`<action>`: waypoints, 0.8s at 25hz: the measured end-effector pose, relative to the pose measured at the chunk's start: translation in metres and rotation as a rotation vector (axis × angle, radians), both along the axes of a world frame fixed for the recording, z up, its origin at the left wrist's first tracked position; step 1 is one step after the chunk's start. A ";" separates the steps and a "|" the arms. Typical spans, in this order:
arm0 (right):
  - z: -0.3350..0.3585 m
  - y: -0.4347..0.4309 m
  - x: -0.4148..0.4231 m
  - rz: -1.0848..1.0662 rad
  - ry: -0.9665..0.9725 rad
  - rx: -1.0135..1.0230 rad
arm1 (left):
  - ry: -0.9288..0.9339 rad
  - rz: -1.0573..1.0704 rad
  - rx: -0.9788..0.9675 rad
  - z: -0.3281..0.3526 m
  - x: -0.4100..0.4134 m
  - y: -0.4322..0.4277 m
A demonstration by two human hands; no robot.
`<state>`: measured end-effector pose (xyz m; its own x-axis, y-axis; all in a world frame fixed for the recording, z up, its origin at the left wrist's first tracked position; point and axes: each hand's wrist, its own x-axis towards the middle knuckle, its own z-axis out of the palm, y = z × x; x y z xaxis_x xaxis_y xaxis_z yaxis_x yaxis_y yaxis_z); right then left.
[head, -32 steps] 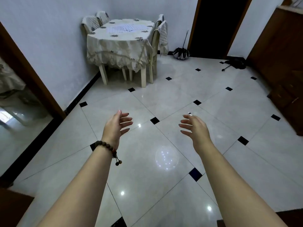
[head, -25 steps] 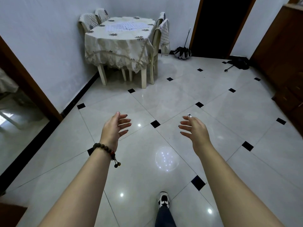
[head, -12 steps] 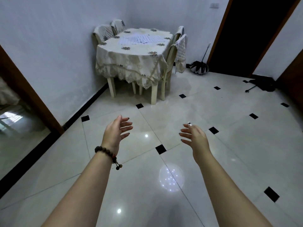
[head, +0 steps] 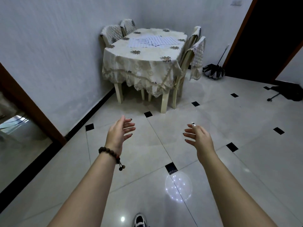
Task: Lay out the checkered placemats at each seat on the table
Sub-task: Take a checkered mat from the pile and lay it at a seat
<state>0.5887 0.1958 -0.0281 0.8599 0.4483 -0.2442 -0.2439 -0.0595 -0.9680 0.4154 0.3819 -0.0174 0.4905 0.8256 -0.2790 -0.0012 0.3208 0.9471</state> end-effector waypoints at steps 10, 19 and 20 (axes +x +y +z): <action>0.011 0.160 0.103 -0.014 -0.006 -0.015 | 0.011 -0.025 0.015 0.006 0.105 0.161; 0.004 0.285 0.250 -0.013 -0.028 0.004 | 0.016 -0.015 0.034 0.002 0.250 0.282; 0.006 0.299 0.270 -0.010 -0.027 -0.004 | 0.015 -0.010 0.030 0.007 0.270 0.295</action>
